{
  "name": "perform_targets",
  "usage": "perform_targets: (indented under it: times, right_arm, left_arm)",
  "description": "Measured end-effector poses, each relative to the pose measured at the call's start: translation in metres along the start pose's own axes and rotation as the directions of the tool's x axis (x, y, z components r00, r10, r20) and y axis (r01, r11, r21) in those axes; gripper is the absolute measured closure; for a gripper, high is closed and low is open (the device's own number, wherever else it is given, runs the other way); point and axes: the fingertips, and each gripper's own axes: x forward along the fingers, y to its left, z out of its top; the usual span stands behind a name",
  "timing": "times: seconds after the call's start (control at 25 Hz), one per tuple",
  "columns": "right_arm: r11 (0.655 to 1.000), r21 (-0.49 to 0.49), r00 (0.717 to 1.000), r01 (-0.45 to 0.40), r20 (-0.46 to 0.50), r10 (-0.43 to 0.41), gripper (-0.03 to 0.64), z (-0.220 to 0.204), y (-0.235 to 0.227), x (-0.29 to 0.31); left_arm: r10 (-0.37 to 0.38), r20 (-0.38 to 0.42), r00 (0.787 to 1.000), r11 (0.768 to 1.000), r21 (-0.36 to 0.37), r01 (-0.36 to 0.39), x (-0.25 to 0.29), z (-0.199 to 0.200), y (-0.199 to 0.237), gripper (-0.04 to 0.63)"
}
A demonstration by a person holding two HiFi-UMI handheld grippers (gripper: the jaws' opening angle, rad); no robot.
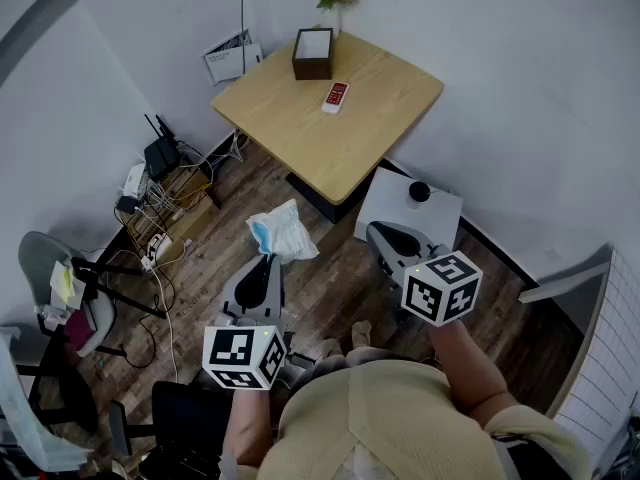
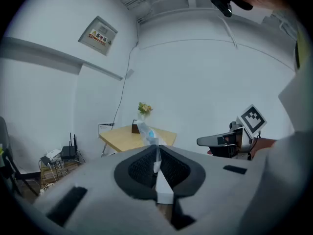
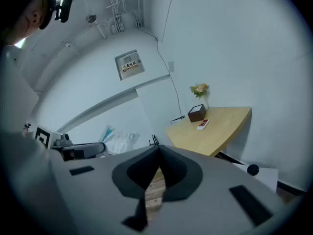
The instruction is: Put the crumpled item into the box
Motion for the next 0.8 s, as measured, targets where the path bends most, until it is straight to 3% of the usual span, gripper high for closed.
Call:
perform_targets:
  times: [0.8]
  right_arm:
    - [1.0,0.023,1.0,-0.021,-0.004,0.022,0.586,0.01,-0.032,0.013]
  left_arm:
    - [0.016,-0.011,1.0,1.0,0.012,-0.016,0.04,0.001,-0.011,0.565]
